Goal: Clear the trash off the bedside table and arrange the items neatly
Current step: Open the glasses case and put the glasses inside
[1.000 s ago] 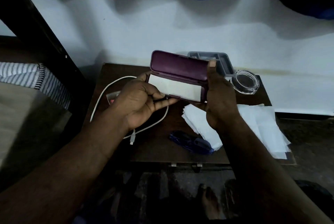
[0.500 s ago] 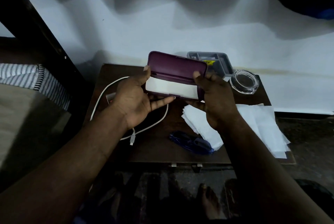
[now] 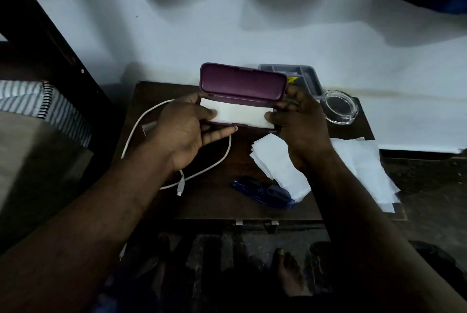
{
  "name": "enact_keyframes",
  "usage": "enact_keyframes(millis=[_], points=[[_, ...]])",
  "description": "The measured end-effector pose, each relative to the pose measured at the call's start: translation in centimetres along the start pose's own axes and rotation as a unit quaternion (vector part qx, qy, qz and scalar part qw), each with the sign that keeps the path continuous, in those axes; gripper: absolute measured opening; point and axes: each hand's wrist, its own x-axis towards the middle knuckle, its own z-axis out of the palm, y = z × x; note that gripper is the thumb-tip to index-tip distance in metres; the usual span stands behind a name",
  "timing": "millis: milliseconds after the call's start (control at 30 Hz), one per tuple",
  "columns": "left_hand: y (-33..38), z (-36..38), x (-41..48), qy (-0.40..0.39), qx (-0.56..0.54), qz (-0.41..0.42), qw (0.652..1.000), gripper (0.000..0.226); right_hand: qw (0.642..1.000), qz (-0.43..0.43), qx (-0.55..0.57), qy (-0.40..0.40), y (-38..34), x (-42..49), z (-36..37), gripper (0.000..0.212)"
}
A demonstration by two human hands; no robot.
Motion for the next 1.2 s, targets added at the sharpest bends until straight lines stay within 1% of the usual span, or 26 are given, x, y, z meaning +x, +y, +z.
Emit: enact_keyframes(millis=[67,100,200,300,333,367,467,567,633,667,700,767,833,900,933,1000,1133,1200], points=[[0.1,-0.1,0.0,0.004,-0.019,-0.003,1.000,0.015,1.000,0.000,0.001,-0.004,-0.1,-0.2,0.0,0.058],[0.2,-0.1,0.0,0.003,-0.031,-0.005,1.000,0.016,1.000,0.000,0.003,-0.007,-0.2,-0.2,-0.1,0.058],[0.3,-0.1,0.0,0.000,-0.047,-0.001,0.999,0.040,1.000,0.000,0.010,-0.017,-0.2,-0.3,-0.2,0.055],[0.0,0.2,0.0,0.015,-0.049,0.004,0.999,0.044,1.000,-0.015,0.001,-0.020,-0.1,-0.3,-0.6,0.039],[-0.1,0.3,0.0,0.022,-0.050,0.004,0.998,0.042,1.000,-0.017,-0.011,-0.018,0.0,-0.3,-0.8,0.032],[-0.2,0.4,-0.1,0.027,-0.053,0.005,0.998,0.040,1.000,-0.013,-0.027,-0.011,0.0,-0.2,-1.0,0.029],[-0.1,0.5,-0.2,0.041,-0.067,0.016,0.997,0.033,0.996,0.009,-0.082,0.019,0.1,-0.1,-2.2,0.043],[0.1,0.5,-0.2,0.079,-0.077,0.032,0.993,0.028,0.984,-0.001,-0.178,0.014,0.4,-0.5,-3.3,0.034],[0.3,0.6,-0.2,0.110,-0.084,0.037,0.990,0.027,0.968,-0.015,-0.249,-0.005,0.8,-1.0,-3.7,0.025],[0.4,0.6,-0.1,0.122,-0.087,0.039,0.988,0.028,0.955,-0.027,-0.293,-0.027,1.1,-1.2,-3.8,0.021],[0.5,0.7,-0.1,0.131,-0.089,0.041,0.987,0.028,0.934,-0.048,-0.350,-0.057,1.4,-1.4,-4.0,0.020],[0.6,0.8,-0.1,0.134,-0.090,0.043,0.986,0.029,0.877,-0.089,-0.451,-0.138,1.9,-2.1,-3.8,0.021],[0.6,1.1,-0.2,0.131,-0.090,0.041,0.986,0.029,0.840,-0.082,-0.487,-0.226,2.1,-2.8,-3.3,0.028],[0.3,1.3,-0.3,0.126,-0.087,0.037,0.988,0.031,0.800,-0.068,-0.528,-0.276,2.3,-3.2,-2.9,0.036],[0.2,1.4,-0.4,0.122,-0.084,0.035,0.988,0.031,0.787,-0.064,-0.543,-0.287,2.4,-3.2,-2.7,0.037],[0.0,1.4,-0.5,0.114,-0.080,0.034,0.990,0.031,0.777,-0.067,-0.555,-0.291,2.5,-3.2,-2.6,0.036],[-0.2,1.4,-0.6,0.106,-0.070,0.029,0.991,0.030,0.760,-0.096,-0.586,-0.263,3.0,-3.0,-2.5,0.025],[-0.2,1.4,-0.6,0.104,-0.065,0.027,0.992,0.029,0.757,-0.104,-0.595,-0.250,3.3,-3.0,-2.4,0.021]])
